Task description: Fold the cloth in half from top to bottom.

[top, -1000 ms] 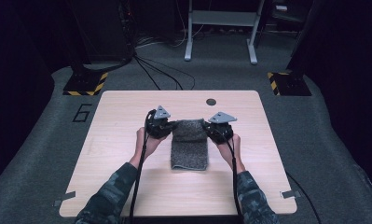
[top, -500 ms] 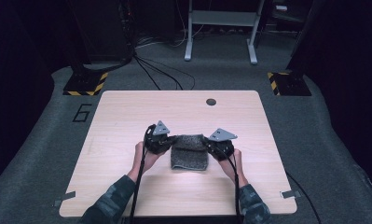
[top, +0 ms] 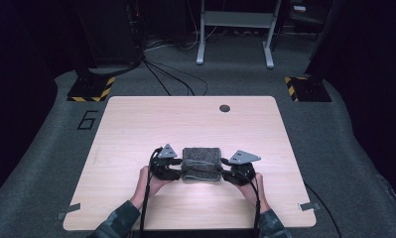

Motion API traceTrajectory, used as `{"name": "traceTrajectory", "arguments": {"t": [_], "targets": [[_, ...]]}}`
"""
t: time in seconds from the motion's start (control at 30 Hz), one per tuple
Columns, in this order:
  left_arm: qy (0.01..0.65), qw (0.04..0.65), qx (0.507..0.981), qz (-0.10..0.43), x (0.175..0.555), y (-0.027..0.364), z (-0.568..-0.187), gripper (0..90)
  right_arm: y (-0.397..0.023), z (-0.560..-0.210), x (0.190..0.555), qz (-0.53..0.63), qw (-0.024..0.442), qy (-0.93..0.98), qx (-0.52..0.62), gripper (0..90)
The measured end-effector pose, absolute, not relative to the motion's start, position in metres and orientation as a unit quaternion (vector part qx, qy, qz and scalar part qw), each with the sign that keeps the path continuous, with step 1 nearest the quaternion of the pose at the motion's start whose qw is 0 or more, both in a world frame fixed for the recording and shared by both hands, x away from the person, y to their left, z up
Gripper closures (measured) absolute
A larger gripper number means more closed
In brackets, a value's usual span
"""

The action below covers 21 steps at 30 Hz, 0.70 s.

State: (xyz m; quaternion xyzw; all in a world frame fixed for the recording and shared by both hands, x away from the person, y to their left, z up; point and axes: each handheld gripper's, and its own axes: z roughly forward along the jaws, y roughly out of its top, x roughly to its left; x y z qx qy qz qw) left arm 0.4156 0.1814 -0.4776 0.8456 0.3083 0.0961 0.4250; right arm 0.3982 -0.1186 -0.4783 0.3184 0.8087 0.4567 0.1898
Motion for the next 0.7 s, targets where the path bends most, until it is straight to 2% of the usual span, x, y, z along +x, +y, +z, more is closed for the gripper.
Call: {"name": "traceTrajectory", "arguments": {"t": [0.17, 0.23, 0.37, 0.4, 0.53, 0.7], "targets": [[0.324, 0.446, 0.825, 0.124, 0.414, 0.191, -0.460, 31.7, -0.129, -0.467, 0.401, 0.471, 0.183, 0.791, 0.345, 47.8], [0.336, 0.432, 0.826, 0.136, 0.423, 0.187, -0.462, 29.1, -0.124, -0.469, 0.408, 0.455, 0.182, 0.795, 0.357, 42.1], [0.349, 0.392, 0.842, 0.123, 0.437, 0.176, -0.479, 23.8, -0.108, -0.485, 0.420, 0.415, 0.174, 0.813, 0.371, 28.5], [0.354, 0.386, 0.845, 0.109, 0.439, 0.175, -0.485, 22.6, -0.105, -0.489, 0.421, 0.405, 0.171, 0.816, 0.376, 27.2], [0.353, 0.354, 0.859, 0.108, 0.438, 0.175, -0.498, 21.7, -0.103, -0.504, 0.423, 0.374, 0.159, 0.830, 0.382, 22.2], [0.349, 0.325, 0.870, 0.127, 0.435, 0.172, -0.510, 21.1, -0.103, -0.514, 0.421, 0.356, 0.162, 0.834, 0.390, 20.8]]}}
